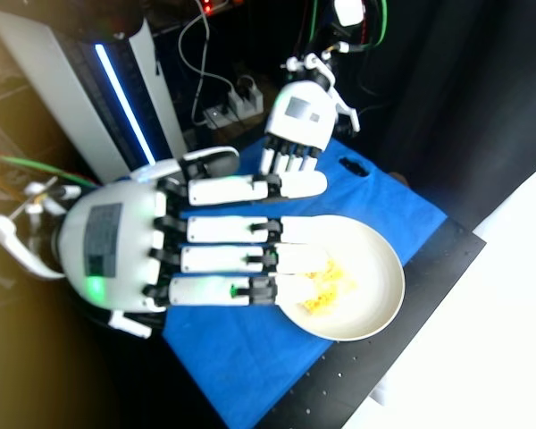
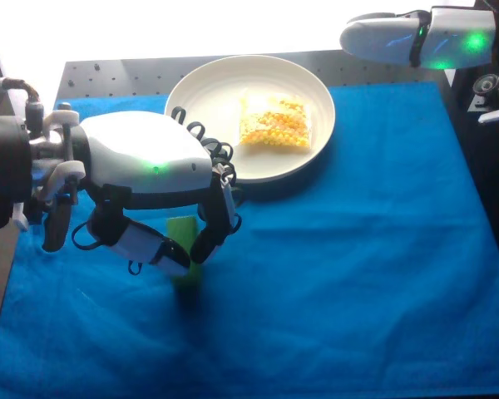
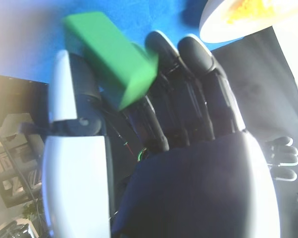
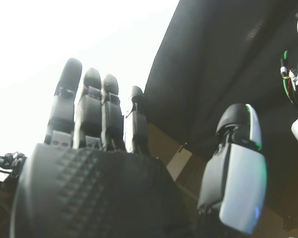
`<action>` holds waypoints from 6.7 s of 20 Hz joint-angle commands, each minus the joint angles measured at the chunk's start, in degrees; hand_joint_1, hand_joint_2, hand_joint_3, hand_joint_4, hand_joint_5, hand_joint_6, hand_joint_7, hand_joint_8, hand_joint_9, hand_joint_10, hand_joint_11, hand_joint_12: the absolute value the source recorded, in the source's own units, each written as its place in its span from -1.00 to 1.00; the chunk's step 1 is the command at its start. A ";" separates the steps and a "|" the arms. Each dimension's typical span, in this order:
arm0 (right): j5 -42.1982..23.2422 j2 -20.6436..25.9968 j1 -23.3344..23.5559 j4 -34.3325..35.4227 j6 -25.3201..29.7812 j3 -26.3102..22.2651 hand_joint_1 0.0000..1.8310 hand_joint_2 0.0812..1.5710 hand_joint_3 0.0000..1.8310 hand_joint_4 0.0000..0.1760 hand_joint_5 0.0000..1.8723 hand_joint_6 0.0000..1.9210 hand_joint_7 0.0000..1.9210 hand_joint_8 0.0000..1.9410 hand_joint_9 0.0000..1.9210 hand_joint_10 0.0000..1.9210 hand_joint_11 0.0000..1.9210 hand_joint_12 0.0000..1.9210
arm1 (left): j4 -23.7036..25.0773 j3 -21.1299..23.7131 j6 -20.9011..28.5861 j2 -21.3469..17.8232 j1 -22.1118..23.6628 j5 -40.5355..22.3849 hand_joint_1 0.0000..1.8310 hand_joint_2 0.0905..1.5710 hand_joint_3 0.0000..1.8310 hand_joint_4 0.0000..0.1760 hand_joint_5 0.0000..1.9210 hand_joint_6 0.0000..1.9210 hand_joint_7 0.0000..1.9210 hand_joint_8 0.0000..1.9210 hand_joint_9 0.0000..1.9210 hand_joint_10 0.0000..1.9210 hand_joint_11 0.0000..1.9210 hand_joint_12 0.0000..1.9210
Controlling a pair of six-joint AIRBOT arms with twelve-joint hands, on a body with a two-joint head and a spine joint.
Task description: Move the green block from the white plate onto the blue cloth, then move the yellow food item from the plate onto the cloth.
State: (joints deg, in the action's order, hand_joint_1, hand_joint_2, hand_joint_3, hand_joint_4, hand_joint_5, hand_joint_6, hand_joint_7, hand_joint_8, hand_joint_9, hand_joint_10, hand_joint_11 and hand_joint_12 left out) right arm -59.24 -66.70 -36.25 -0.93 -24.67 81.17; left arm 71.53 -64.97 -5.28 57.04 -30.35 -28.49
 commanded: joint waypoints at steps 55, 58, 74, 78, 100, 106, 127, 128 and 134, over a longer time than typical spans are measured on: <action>27.89 -23.41 9.61 -42.11 0.27 28.58 -0.27 -0.06 -1.00 -1.00 -0.71 -0.99 -0.45 -0.97 -0.43 -0.95 -0.97 0.50 | -47.97 -13.28 -36.37 2.25 14.46 5.93 -0.23 -0.06 -1.00 0.08 -0.87 -1.00 -0.77 -1.00 -0.81 -0.99 -1.00 -0.34; 27.92 -24.03 9.61 -42.01 0.27 28.97 -0.26 -0.02 -1.00 -1.00 -0.58 -1.00 -0.32 -0.99 -0.27 -0.94 -0.85 0.52 | -48.09 -13.26 -36.36 2.39 14.46 5.68 -0.25 -0.07 -1.00 0.25 -0.86 -0.99 -0.76 -1.00 -0.80 -0.99 -1.00 -0.33; 27.72 -24.44 9.62 -39.44 0.27 29.53 0.37 0.35 -1.00 -1.00 0.23 -0.20 -0.03 0.01 0.00 -0.96 -0.67 0.44 | -49.07 -13.20 -36.35 2.48 14.11 5.23 -0.24 -0.06 -1.00 0.04 -0.85 -1.00 -0.76 -0.99 -0.78 -1.00 -0.99 -0.40; 24.96 -24.44 9.62 -36.86 0.27 29.50 0.36 0.33 -1.00 -1.00 0.31 -0.42 0.00 0.05 0.05 -0.92 -0.68 0.62 | -49.65 -13.35 -36.35 2.48 13.55 5.26 -0.26 -0.04 -0.99 0.11 -0.85 -1.00 -0.75 -0.99 -0.78 -1.00 -0.99 -0.40; 5.17 -5.01 11.63 -37.26 0.27 6.20 0.36 0.29 -1.00 -1.00 0.36 -0.58 0.02 0.09 -0.30 0.26 -0.61 0.83 | -53.83 -14.54 -36.40 0.75 10.26 6.71 -0.19 -0.01 -1.00 0.84 -0.82 -0.99 -0.73 -1.00 -0.80 -1.00 -1.00 -0.61; 4.11 -0.73 11.56 -42.71 0.27 0.62 0.37 0.30 -1.00 -1.00 0.17 -0.27 0.21 -0.20 0.12 -0.55 -0.37 0.34 | -54.22 -14.50 -36.42 0.60 9.76 6.67 -0.14 -0.05 -1.00 1.00 -0.81 -1.00 -0.76 -1.00 -0.84 -1.00 -0.99 -0.68; 4.85 0.69 4.63 -51.65 0.27 -3.68 0.40 0.26 -1.00 -1.00 0.17 -0.22 0.44 -0.69 0.35 -0.66 0.01 0.14 | -55.04 -14.36 -36.41 0.48 8.89 6.47 -0.14 -0.06 -1.00 0.36 -0.83 -1.00 -0.72 -1.00 -0.81 -1.00 -1.00 -0.61; 4.96 0.54 4.43 -51.93 0.27 -3.59 0.40 0.26 -1.00 -1.00 0.17 -0.22 0.44 -0.69 0.35 -0.66 0.01 0.14 | -55.04 -14.34 -36.41 0.49 8.85 6.47 -0.14 -0.06 -1.00 0.36 -0.83 -1.00 -0.72 -1.00 -0.81 -1.00 -1.00 -0.61; 5.22 0.07 3.81 -52.34 0.27 -3.30 0.40 0.27 -0.99 -1.00 0.12 -0.19 0.39 -0.54 0.24 -0.61 -0.12 0.17 | -55.04 -14.25 -36.41 0.50 8.82 6.47 -0.14 -0.04 -1.00 0.28 -0.82 -1.00 -0.72 -1.00 -0.82 -1.00 -1.00 -0.61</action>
State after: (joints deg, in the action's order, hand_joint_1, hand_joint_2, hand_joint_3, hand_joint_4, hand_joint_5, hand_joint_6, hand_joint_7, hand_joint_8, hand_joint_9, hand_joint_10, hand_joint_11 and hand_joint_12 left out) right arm -49.41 -66.43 -32.95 -56.84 -24.10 77.87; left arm 17.34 -79.33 -41.67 57.69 -21.80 -15.68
